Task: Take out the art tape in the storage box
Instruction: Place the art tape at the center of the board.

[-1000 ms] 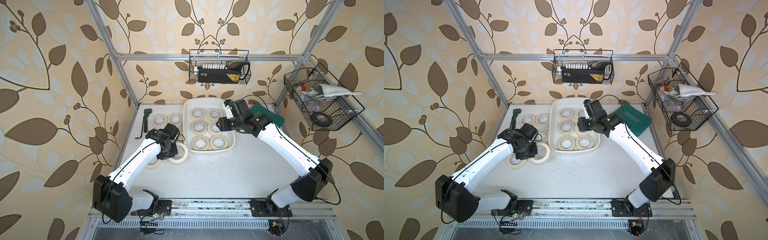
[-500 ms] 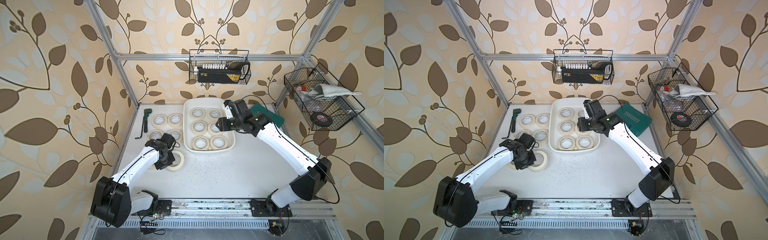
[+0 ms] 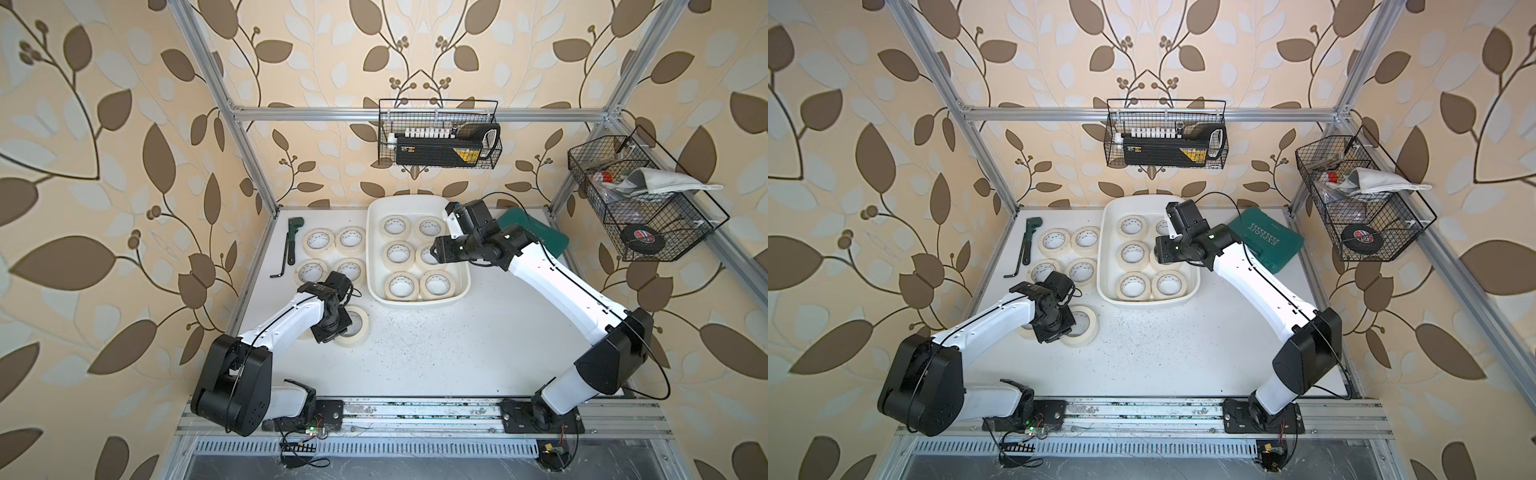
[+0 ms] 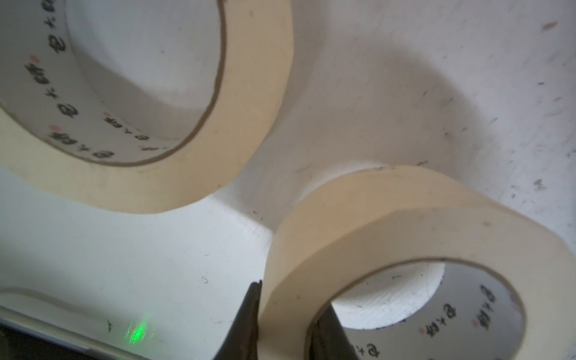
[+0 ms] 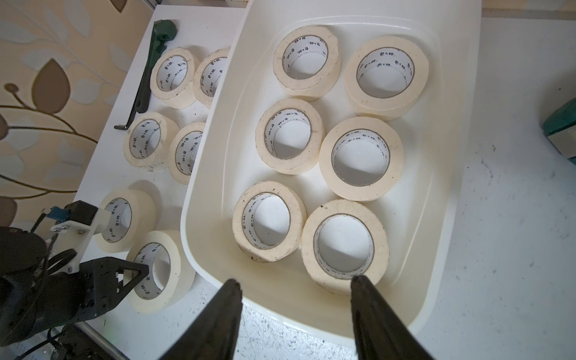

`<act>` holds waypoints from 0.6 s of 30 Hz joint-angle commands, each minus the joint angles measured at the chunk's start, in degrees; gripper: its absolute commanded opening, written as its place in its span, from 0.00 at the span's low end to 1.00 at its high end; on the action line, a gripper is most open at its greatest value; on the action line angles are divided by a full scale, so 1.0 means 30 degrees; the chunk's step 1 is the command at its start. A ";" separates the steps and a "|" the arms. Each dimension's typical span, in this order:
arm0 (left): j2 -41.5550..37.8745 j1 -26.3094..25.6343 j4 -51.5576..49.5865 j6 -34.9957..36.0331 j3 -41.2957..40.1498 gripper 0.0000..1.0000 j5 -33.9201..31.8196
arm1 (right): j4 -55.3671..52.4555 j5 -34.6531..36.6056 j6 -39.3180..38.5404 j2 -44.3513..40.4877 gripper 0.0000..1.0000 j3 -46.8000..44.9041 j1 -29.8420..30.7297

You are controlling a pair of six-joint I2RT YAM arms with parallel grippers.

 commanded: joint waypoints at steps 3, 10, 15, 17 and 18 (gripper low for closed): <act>0.0098 0.0260 0.0323 -0.0558 0.0018 0.00 -0.0505 | -0.0265 -0.0159 0.0196 0.0167 0.58 -0.0104 -0.0138; 0.0528 0.0523 0.0294 -0.0265 0.0115 0.00 -0.0671 | -0.0557 -0.0262 0.0167 0.0493 0.58 0.0219 -0.0157; 0.0504 0.0863 0.0338 0.0257 0.0129 0.04 -0.0876 | -0.0616 -0.0405 0.0196 0.0626 0.58 0.0347 -0.0155; 0.0504 0.0991 0.0407 0.0508 0.0139 0.08 -0.0833 | -0.0616 -0.0447 0.0194 0.0659 0.58 0.0405 -0.0165; 0.0490 0.1054 0.0467 0.0681 0.0154 0.10 -0.0768 | -0.0621 -0.0465 0.0211 0.0700 0.58 0.0432 -0.0139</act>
